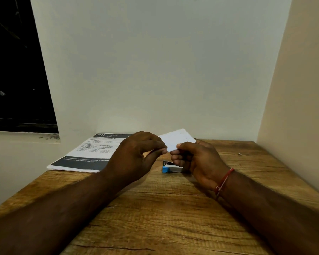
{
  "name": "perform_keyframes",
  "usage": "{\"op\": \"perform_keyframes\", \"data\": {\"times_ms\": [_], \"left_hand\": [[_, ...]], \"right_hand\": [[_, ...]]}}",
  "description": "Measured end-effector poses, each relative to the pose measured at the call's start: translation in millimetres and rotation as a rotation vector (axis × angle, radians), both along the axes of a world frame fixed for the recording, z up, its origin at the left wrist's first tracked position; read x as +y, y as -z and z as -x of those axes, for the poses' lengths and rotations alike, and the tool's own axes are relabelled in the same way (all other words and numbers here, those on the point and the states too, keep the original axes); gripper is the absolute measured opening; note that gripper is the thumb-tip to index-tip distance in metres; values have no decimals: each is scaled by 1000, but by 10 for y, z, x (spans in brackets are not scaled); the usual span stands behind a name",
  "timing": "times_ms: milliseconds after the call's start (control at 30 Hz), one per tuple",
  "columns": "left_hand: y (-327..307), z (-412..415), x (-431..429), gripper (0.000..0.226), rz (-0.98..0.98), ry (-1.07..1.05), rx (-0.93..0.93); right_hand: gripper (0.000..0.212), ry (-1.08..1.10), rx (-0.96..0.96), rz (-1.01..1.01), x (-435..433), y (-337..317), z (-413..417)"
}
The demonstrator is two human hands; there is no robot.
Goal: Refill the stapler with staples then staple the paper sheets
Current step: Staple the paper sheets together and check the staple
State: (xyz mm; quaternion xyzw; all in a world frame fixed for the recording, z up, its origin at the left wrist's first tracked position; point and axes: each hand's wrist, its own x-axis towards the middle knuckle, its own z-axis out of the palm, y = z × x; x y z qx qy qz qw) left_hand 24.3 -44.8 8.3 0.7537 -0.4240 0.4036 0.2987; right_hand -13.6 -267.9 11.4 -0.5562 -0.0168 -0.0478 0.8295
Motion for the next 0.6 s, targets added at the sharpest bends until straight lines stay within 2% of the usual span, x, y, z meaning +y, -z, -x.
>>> {"op": "perform_keyframes", "data": {"times_ms": [333, 467, 600], "left_hand": [[20, 42, -13, 1, 54, -10, 102], [38, 39, -20, 3, 68, -12, 140], [38, 55, -31, 1, 73, 28, 203]], "right_hand": [[39, -105, -114, 73, 50, 99, 2], [53, -94, -123, 67, 63, 120, 1], [58, -80, -140, 74, 60, 132, -2]]}}
